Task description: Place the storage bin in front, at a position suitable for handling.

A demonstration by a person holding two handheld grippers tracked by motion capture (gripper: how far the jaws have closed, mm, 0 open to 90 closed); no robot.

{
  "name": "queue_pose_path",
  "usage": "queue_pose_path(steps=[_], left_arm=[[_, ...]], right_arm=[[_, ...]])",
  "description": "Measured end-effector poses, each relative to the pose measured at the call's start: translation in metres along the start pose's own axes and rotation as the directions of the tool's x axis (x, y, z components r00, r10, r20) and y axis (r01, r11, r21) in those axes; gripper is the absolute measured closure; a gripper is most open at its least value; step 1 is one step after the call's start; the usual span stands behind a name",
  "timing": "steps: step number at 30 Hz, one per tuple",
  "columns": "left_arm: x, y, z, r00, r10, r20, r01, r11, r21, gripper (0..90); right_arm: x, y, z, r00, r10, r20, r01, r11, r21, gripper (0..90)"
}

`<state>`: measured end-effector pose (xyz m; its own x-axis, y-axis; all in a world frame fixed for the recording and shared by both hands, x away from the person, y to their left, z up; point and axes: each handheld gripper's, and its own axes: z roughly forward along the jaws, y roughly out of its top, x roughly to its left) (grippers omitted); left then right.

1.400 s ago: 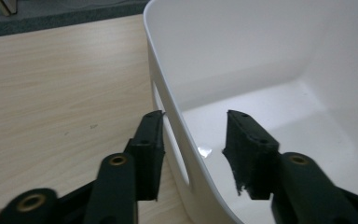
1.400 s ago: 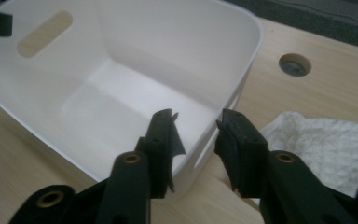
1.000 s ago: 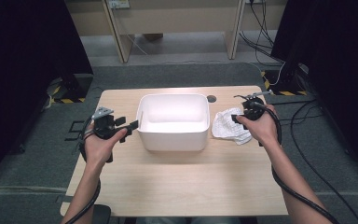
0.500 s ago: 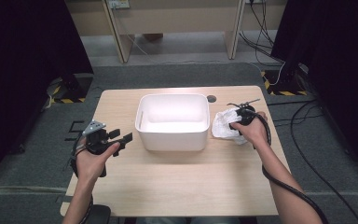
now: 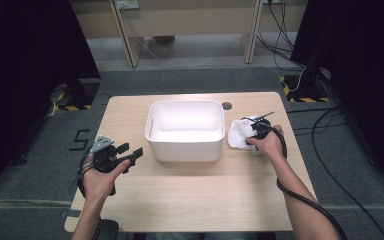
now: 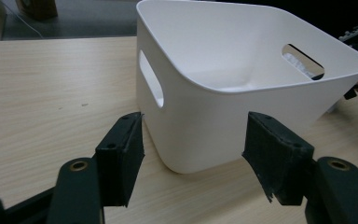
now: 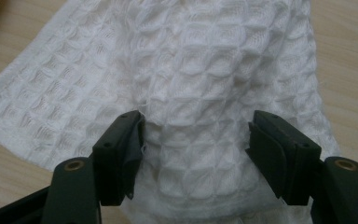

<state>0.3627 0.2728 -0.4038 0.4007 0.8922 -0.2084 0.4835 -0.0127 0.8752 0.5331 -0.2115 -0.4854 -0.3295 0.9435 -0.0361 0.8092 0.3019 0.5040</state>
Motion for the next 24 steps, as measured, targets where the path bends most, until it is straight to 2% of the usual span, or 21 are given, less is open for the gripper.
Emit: queue_pose_path(steps=[3,7,9,10,11,16,19,24], left_arm=[[0.000,-0.003,0.000,1.0000,-0.002,-0.006,0.002,1.0000,-0.007,36.9],[-0.002,-0.003,-0.001,0.9999,0.012,-0.008,-0.012,0.9999,-0.009,40.4],[-0.004,-0.003,-0.002,0.9994,0.035,-0.006,-0.035,0.9992,-0.019,44.3],[-0.005,-0.003,-0.003,0.9987,0.050,-0.007,-0.051,0.9985,-0.022,46.6],[-0.006,-0.003,-0.003,0.9983,0.058,-0.007,-0.059,0.9980,-0.022,47.2],[-0.011,-0.005,-0.004,0.9937,0.111,0.010,-0.111,0.9930,-0.041,51.2],[-0.015,-0.008,-0.004,0.9882,0.153,-0.001,-0.153,0.9870,-0.049,53.1],[-0.020,-0.009,-0.008,0.9820,0.189,0.007,-0.188,0.9797,-0.070,56.7]], right_arm=[[0.000,-0.001,0.000,1.0000,0.000,-0.004,0.000,1.0000,-0.004,35.3],[-0.001,-0.003,0.001,0.9996,0.029,-0.006,-0.029,0.9995,-0.014,36.4],[0.000,-0.003,0.000,0.9996,0.026,-0.009,-0.026,0.9995,-0.019,42.8],[0.000,-0.003,-0.001,0.9997,0.021,-0.012,-0.021,0.9996,-0.018,51.0],[0.000,-0.004,-0.001,0.9999,0.007,-0.009,-0.007,0.9998,-0.017,55.3],[-0.001,-0.005,-0.003,0.9999,-0.006,-0.010,0.006,0.9998,-0.019,73.2],[-0.001,-0.006,-0.004,0.9999,-0.012,-0.009,0.011,0.9997,-0.022,78.4],[-0.003,-0.010,-0.008,0.9998,0.010,-0.016,-0.011,0.9983,-0.057,80.8]])
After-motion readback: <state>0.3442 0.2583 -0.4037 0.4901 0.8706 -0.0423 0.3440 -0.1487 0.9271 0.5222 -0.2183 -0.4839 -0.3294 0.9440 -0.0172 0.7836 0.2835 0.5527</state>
